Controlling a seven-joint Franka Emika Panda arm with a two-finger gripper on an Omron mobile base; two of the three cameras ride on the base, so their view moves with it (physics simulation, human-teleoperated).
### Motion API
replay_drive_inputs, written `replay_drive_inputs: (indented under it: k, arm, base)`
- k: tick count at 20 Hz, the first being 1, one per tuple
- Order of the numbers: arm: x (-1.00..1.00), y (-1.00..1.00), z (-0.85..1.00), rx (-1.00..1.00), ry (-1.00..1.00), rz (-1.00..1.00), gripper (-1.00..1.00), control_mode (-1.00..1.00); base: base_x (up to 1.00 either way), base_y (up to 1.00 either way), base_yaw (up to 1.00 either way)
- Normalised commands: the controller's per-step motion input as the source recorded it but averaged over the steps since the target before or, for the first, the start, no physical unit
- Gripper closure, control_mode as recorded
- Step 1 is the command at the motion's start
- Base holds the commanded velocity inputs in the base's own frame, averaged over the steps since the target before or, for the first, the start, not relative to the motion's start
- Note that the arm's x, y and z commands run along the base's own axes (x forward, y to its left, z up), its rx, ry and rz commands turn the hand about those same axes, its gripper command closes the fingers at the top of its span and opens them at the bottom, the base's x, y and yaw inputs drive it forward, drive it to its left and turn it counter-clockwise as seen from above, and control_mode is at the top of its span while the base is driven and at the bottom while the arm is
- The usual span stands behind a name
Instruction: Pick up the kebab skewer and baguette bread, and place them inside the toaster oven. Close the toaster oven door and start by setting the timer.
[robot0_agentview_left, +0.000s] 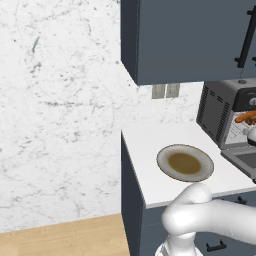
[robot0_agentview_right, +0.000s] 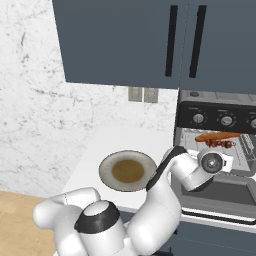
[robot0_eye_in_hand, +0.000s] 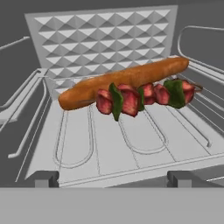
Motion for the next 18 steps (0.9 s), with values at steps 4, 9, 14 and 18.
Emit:
replay_drive_inputs:
  k: [4,9,14,18]
  arm:
    - [0.10,-0.23,0.03,0.01,0.00,0.06,-1.00,-1.00]
    - [0.23,-0.34,0.03,0.03,0.00,0.05,-1.00,-1.00]
    - [0.24,-0.19,0.00,0.00,0.00,0.04,-1.00,-1.00]
    - [0.05,-0.01,0.00,0.00,0.00,0.04,-1.00,-1.00]
  base:
    - [0.00,0.00,0.00]
    - [0.00,0.00,0.00]
    - [0.00,0.00,0.00]
    - [0.00,0.00,0.00]
